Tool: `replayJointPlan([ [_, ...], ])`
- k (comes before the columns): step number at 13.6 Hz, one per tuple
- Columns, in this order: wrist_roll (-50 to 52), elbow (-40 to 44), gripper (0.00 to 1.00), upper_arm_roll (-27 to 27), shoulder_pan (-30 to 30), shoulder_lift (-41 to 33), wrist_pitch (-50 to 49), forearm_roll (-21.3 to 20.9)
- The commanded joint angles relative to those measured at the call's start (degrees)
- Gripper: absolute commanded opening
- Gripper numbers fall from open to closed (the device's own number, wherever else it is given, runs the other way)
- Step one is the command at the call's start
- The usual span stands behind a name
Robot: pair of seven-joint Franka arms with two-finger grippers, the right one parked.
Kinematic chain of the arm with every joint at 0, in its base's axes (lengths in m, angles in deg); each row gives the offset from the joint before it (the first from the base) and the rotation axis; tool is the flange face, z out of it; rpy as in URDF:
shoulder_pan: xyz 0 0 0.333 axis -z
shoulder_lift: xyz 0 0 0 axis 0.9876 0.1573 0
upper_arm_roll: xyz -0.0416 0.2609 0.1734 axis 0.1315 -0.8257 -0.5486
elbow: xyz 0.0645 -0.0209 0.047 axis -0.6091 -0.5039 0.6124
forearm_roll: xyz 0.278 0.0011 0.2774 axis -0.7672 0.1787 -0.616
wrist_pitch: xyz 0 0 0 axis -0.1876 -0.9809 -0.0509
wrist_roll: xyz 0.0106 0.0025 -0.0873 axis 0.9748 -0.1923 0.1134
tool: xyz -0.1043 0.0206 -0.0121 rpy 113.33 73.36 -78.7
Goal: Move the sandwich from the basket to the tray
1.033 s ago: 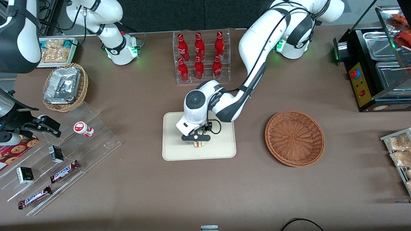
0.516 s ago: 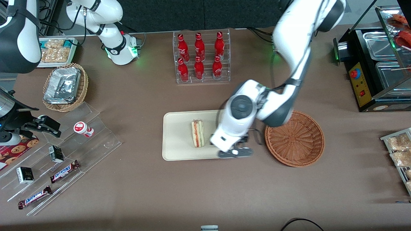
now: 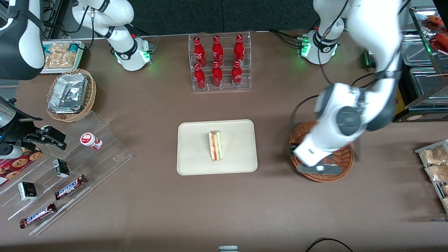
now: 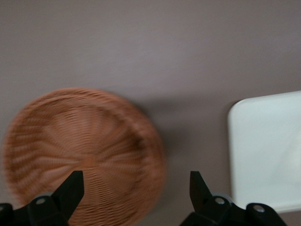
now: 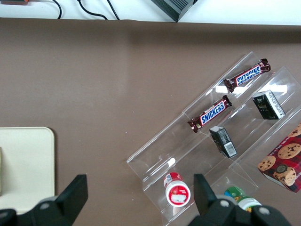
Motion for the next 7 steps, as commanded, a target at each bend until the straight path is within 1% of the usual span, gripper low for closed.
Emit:
replayJointPlan([
  [1,-9.4,-7.7,0.99,0.8,-6.9,-9.7,-4.1,1.7],
  [3,-12.9,-7.6,1.0,0.7,-11.9,-14.2,-9.4,1.9],
  [4,-13.0,-7.4,1.0,0.7,-13.3,-16.1,-10.7,3.0],
  [7,-12.3,-6.1,1.0,0.3,-15.4,-20.0,-13.6,3.2],
])
